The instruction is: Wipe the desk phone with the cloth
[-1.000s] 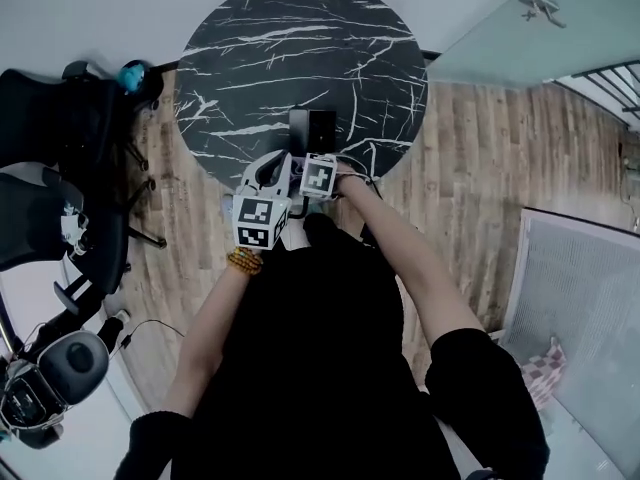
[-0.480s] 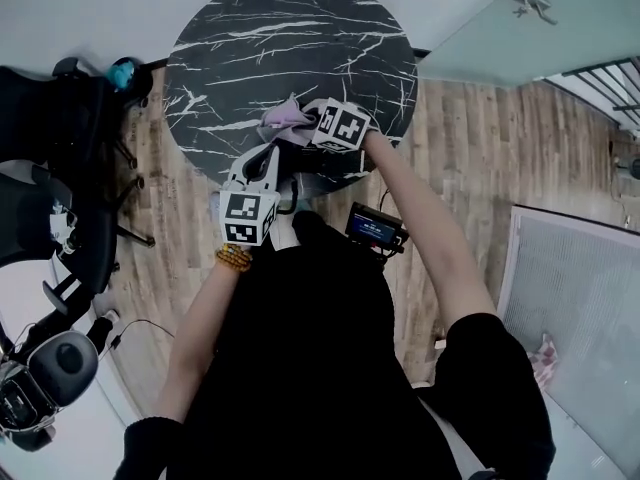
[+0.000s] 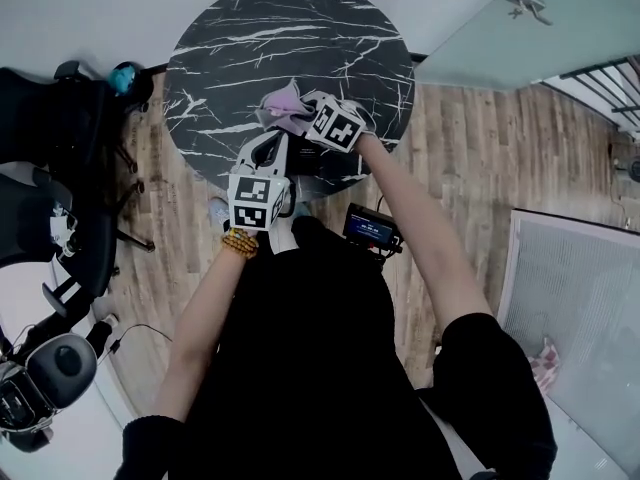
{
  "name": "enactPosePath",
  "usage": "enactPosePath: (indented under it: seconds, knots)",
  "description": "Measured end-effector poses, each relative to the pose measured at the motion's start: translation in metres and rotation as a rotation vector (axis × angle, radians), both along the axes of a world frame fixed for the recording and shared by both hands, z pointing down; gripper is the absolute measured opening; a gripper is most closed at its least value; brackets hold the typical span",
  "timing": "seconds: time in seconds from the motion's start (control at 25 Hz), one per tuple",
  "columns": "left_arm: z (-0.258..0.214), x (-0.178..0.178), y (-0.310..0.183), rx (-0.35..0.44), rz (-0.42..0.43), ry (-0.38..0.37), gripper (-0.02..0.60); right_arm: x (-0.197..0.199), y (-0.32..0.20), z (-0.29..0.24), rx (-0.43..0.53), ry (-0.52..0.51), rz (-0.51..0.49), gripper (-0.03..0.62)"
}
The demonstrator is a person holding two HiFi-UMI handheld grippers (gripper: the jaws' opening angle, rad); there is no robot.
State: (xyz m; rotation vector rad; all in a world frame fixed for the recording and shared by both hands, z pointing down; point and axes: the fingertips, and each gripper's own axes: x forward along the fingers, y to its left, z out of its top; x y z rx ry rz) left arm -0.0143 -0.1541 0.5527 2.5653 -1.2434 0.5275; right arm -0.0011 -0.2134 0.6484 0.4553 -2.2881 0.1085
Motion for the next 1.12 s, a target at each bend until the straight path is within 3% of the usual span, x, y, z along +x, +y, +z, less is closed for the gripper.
enactPosePath:
  seconds: [0.68, 1.12]
  knots:
    - [0.035, 0.004, -0.018, -0.089, -0.029, -0.042, 0.012, 0.01, 0.005, 0.024, 0.047, 0.039, 0.102, 0.055]
    - [0.047, -0.004, -0.02, -0.132, -0.047, -0.055, 0.012, 0.011, 0.004, 0.043, -0.006, 0.053, 0.134, 0.055]
